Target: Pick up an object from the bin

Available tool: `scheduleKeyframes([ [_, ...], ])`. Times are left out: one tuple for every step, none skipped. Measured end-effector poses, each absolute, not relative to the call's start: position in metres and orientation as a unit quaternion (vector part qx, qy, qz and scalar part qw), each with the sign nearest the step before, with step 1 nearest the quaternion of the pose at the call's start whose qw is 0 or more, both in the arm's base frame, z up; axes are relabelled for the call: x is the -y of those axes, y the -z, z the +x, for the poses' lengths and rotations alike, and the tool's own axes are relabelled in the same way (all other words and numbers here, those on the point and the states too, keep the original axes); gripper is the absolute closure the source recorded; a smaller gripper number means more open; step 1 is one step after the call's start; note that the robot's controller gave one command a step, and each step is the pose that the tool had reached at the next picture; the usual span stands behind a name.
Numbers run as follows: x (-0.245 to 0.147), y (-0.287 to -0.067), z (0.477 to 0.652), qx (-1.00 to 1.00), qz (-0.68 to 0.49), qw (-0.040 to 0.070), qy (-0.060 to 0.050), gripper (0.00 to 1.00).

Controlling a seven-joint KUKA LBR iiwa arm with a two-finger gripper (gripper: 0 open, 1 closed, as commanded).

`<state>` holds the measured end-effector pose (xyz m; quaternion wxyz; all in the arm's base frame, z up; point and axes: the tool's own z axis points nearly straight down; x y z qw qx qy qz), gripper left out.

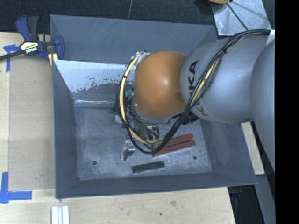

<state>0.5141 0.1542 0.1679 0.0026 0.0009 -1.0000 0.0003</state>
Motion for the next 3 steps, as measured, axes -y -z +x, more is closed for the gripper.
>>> scheduleKeyframes([
  [-0.154, -0.172, 0.516, 1.0, 0.0, -0.001, 0.0, 0.0],
  [-0.115, -0.117, 0.506, 0.999, -0.039, -0.003, 0.001, 0.0],
  [-0.088, -0.096, 0.52, 0.999, -0.036, 0.002, -0.001, 0.0],
])
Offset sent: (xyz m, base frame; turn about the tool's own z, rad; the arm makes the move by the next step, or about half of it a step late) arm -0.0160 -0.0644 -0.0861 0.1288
